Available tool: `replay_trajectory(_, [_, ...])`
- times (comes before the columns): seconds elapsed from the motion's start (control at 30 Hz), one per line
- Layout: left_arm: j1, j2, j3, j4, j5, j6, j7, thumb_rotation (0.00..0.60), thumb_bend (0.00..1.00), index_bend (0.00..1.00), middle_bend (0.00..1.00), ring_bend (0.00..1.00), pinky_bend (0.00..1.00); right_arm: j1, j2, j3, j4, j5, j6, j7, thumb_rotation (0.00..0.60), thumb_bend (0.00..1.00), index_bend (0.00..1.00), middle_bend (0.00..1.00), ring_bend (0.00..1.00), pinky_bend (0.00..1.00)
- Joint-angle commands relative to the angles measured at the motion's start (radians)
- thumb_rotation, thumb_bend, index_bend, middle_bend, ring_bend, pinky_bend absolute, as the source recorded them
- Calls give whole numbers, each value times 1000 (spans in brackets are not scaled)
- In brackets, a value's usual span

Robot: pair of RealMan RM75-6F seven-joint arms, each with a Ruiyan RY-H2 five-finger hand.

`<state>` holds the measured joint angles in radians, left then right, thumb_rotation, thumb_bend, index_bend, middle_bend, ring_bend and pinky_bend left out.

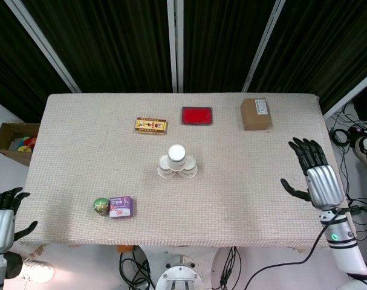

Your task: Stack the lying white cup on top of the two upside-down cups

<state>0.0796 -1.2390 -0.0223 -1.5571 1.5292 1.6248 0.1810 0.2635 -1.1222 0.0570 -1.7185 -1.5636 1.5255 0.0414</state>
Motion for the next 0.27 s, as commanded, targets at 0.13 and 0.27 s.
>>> replay_trajectory(0.13, [-16,6,-4,-30,7,-10,35,600,54,288,206,195,198,-101,32,-85,28,-38,51,28,600,224,37,34,0,0])
replay_trajectory(0.27, [-20,8,-4,-43,5,-16,47,600,55,288,206,195,198,-105,38,-101,48,-49,21,82,600,227,36,32,0,0])
